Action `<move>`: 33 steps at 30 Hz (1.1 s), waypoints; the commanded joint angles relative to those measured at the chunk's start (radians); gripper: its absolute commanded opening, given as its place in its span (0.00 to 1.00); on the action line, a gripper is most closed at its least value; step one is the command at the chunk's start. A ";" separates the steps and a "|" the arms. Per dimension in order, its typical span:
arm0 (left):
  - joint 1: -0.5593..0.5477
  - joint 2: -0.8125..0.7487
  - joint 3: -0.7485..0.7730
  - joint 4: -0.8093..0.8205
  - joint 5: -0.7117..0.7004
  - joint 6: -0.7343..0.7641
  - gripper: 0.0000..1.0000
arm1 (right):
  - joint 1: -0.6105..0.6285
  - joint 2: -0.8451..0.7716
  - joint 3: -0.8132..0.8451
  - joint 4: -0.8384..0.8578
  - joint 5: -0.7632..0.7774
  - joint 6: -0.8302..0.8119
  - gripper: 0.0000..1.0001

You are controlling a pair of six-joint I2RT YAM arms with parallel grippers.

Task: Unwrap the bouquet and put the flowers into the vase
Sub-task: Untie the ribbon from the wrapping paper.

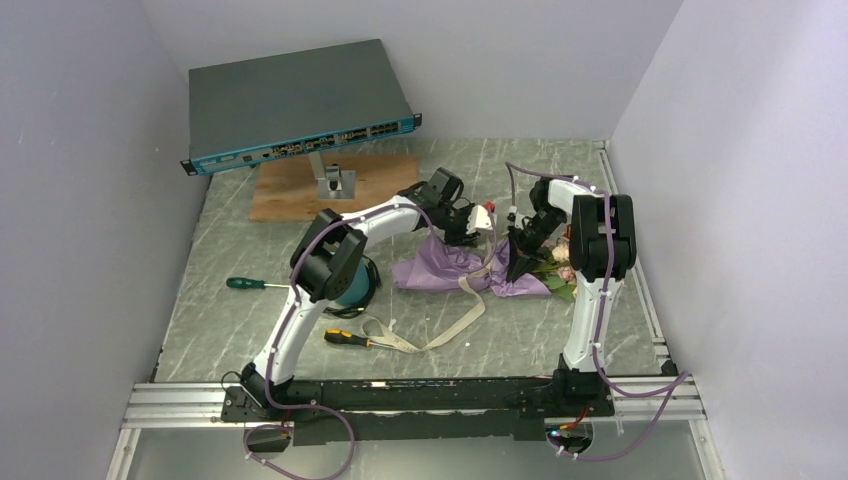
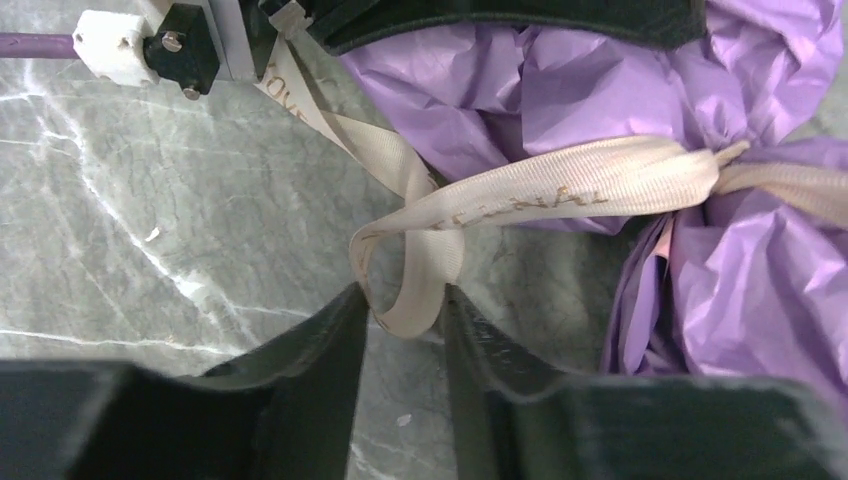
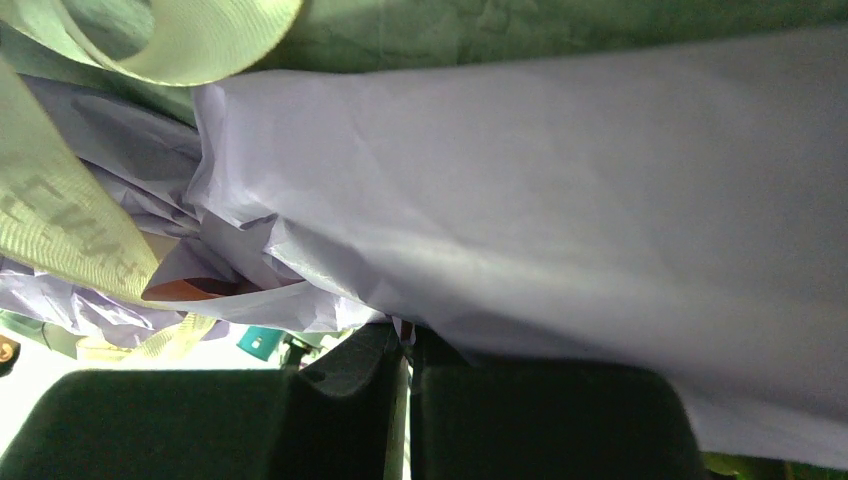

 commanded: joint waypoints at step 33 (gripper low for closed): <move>0.029 -0.377 -0.178 0.216 0.062 -0.338 0.59 | 0.004 0.063 -0.027 0.252 0.155 -0.014 0.00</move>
